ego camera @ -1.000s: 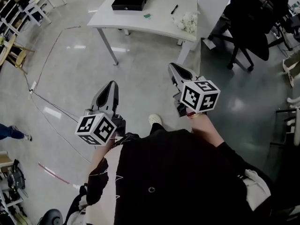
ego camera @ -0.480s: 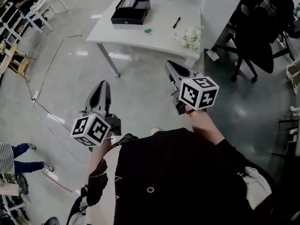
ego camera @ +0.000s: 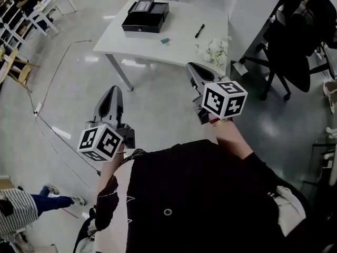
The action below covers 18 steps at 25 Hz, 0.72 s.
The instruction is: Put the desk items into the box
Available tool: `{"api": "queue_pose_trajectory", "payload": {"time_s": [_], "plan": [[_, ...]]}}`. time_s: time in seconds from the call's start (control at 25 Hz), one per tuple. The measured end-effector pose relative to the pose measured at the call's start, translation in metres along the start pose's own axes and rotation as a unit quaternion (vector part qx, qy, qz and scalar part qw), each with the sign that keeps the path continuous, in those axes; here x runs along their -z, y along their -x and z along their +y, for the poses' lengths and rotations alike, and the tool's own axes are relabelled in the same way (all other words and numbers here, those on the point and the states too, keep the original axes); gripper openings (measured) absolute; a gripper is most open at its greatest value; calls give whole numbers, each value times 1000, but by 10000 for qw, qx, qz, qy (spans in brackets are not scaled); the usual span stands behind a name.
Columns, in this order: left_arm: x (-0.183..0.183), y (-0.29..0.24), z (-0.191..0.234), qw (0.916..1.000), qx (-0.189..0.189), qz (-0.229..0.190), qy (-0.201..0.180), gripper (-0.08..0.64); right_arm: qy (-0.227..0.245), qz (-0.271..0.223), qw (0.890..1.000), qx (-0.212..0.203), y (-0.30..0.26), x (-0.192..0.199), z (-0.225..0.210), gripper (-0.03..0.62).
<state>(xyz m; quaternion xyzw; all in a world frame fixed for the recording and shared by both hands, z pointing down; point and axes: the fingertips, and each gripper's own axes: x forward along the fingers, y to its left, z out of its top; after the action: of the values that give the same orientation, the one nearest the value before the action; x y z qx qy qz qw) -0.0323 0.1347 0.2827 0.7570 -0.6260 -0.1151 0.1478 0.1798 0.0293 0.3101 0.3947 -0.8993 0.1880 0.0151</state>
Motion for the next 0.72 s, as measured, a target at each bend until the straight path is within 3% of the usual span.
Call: {"api": "queue_pose_trajectory", "payload": {"time_s": [0.24, 0.48, 0.72], "plan": [[8, -13, 6, 9999, -100, 21, 75, 11, 21, 125, 9999, -84, -13, 5, -10, 6], [22, -20, 6, 9994, -178, 287, 100, 11, -261, 442, 9986, -83, -14, 33, -19, 5], [30, -32, 3, 9988, -52, 477, 102, 11, -438, 492, 9978, 54, -16, 41, -31, 5]]}}
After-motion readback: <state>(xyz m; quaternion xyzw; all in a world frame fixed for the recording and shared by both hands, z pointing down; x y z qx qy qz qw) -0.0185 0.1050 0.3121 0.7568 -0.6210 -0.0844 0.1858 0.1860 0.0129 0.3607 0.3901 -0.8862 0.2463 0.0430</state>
